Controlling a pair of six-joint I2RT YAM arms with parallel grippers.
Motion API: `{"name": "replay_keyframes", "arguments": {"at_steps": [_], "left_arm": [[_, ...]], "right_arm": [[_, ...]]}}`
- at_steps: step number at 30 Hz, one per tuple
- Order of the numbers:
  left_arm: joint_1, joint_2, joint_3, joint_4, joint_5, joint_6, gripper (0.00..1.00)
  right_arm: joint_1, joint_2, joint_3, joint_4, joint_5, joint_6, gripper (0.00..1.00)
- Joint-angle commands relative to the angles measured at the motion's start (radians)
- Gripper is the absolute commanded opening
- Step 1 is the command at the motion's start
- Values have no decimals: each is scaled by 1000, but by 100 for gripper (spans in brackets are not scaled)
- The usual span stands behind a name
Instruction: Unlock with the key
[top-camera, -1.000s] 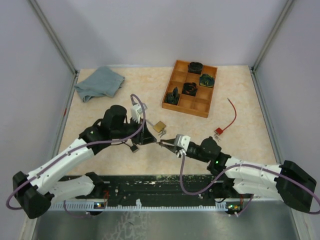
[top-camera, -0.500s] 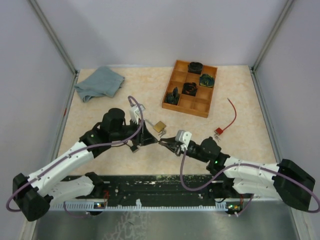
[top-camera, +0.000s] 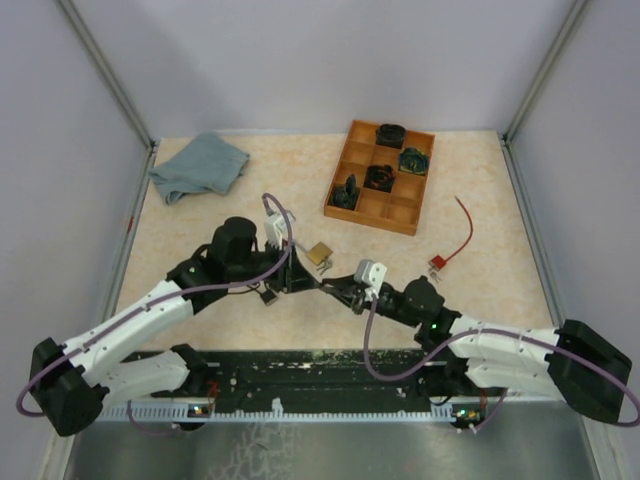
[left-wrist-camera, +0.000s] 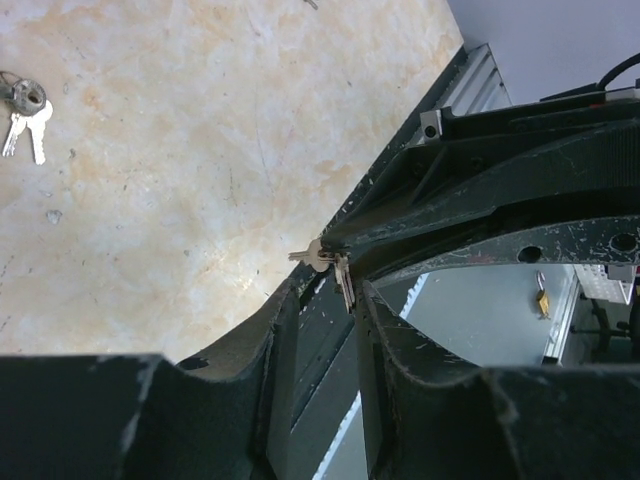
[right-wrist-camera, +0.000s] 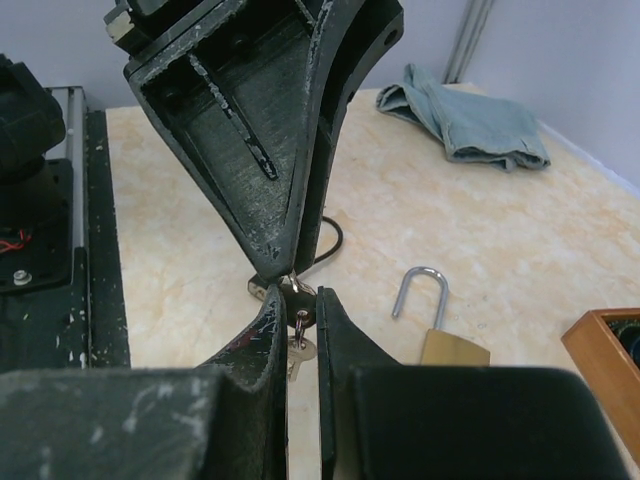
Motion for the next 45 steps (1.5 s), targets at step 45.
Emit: {"name": "replay_keyframes", "arguments": {"at_steps": [45], "left_arm": [[8, -77, -202, -61, -357, -154, 42]], "right_arm": [[90, 557, 532, -955, 287, 289, 31]]}}
